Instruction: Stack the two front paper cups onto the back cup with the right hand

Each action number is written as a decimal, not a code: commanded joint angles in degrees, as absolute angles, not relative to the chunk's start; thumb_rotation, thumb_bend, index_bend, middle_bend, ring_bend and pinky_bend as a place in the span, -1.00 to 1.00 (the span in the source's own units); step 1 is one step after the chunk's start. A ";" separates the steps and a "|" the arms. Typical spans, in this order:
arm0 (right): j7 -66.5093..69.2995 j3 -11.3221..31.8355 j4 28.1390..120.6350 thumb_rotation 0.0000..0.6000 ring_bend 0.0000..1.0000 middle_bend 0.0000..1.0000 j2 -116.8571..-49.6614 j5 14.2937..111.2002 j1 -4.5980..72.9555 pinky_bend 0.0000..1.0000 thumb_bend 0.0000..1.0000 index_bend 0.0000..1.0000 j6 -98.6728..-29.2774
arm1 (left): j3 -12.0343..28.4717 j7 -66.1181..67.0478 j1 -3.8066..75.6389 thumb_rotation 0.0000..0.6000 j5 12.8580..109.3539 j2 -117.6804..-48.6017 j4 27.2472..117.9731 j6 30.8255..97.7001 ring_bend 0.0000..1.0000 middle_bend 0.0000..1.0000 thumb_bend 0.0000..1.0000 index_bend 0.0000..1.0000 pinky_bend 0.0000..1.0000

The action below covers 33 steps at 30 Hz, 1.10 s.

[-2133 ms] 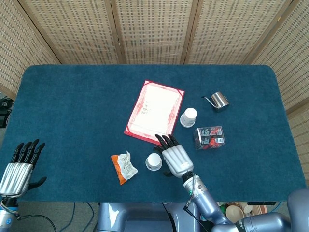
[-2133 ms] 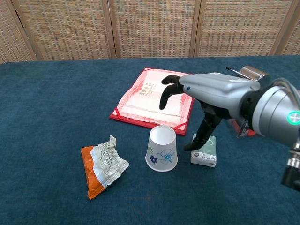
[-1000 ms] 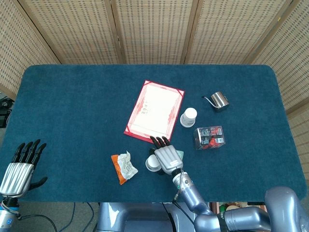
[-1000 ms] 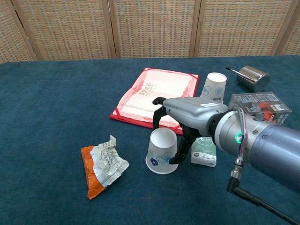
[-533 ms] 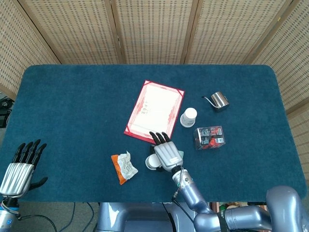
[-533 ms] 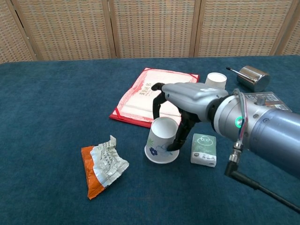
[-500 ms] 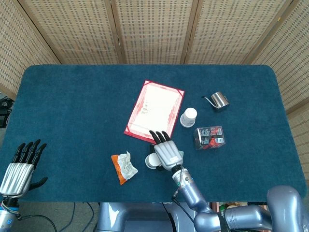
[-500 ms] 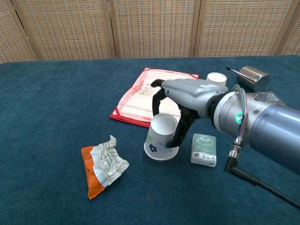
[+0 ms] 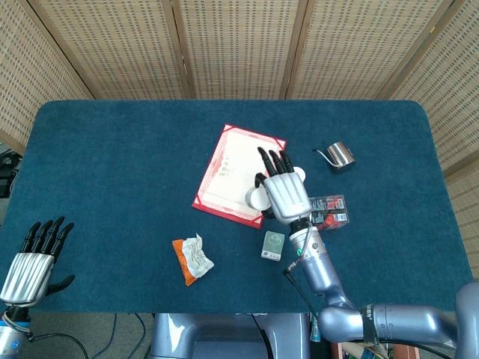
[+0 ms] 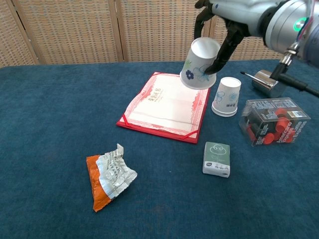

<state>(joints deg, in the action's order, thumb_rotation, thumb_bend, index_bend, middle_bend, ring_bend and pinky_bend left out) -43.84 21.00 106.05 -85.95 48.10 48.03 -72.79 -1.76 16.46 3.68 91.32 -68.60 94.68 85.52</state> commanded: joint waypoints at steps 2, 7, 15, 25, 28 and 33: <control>-38.02 22.86 102.21 1.00 -1.00 -0.93 -83.32 48.78 46.56 -1.00 -0.77 -0.01 -72.05 | -1.88 16.99 3.69 1.00 91.40 -68.73 94.81 85.38 -1.00 -1.00 -0.67 -1.00 -1.00; -35.76 22.90 99.26 1.00 -1.00 -0.93 -82.41 47.55 46.05 -1.00 -0.77 0.00 -70.79 | -1.95 17.60 3.72 1.00 91.34 -68.88 94.82 85.14 -1.00 -1.00 -0.67 -1.00 -1.00; -33.17 21.99 92.62 1.00 -1.00 -0.93 -82.84 44.45 46.00 -1.00 -0.77 0.00 -67.44 | -1.89 18.25 4.02 1.00 90.54 -69.27 94.46 84.08 -1.00 -1.00 -0.67 -1.00 -1.00; -27.42 21.26 81.16 1.00 -1.00 -0.91 -87.15 44.43 46.97 -1.00 -0.77 0.00 -63.18 | -1.64 18.97 4.19 1.00 89.89 -69.64 94.12 83.72 -1.00 -1.00 -0.67 -1.00 -1.00; -26.56 20.93 79.04 1.00 -1.00 -0.91 -88.03 44.65 47.21 -1.00 -0.77 0.00 -62.20 | -1.58 19.14 4.25 1.00 89.63 -69.78 94.01 83.54 -1.00 -1.00 -0.67 -1.00 -1.00; -25.35 20.84 76.93 1.00 -1.00 -0.91 -89.06 44.87 47.48 -1.00 -0.77 0.00 -61.22 | -1.61 19.51 4.45 1.00 89.22 -69.98 94.04 82.95 -1.00 -1.00 -0.67 -1.00 -1.00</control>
<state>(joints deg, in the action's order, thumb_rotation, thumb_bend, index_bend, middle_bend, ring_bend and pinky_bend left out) -25.52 20.87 77.11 -88.88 44.77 47.40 -61.35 -1.60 19.50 4.44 89.24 -69.97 94.04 82.96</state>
